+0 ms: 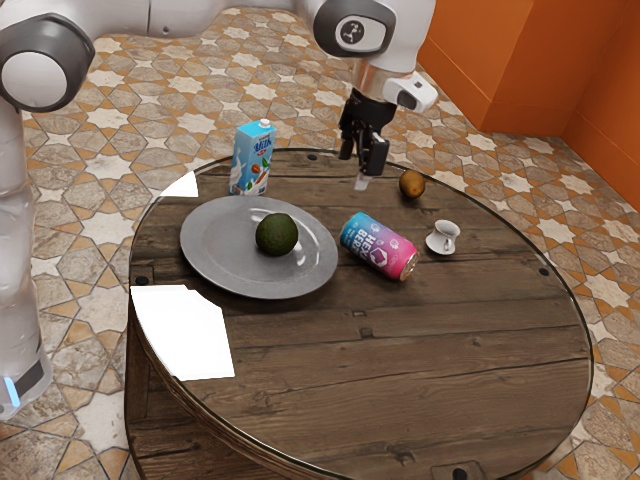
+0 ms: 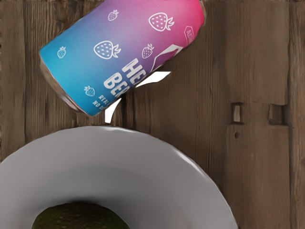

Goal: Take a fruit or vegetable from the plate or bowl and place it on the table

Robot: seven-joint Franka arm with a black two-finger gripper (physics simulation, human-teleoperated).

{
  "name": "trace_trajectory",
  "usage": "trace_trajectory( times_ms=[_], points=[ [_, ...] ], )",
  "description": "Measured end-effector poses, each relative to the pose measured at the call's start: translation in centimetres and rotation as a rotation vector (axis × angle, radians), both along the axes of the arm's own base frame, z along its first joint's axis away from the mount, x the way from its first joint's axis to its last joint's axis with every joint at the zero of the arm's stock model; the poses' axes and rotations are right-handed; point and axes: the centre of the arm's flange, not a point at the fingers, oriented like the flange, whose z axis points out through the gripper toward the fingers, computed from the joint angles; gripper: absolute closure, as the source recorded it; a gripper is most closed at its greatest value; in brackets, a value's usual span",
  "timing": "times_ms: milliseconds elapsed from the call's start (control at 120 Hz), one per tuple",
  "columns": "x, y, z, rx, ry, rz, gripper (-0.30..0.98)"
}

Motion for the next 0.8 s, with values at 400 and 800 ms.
trace_trajectory(
  times_ms=[400,800],
  points=[
    [-0.8,5.6,14.7,0.068,-0.187,0.070,0.00],
    [-4.9,6.5,-2.1,-0.052,0.050,0.390,0.00]
  ],
)
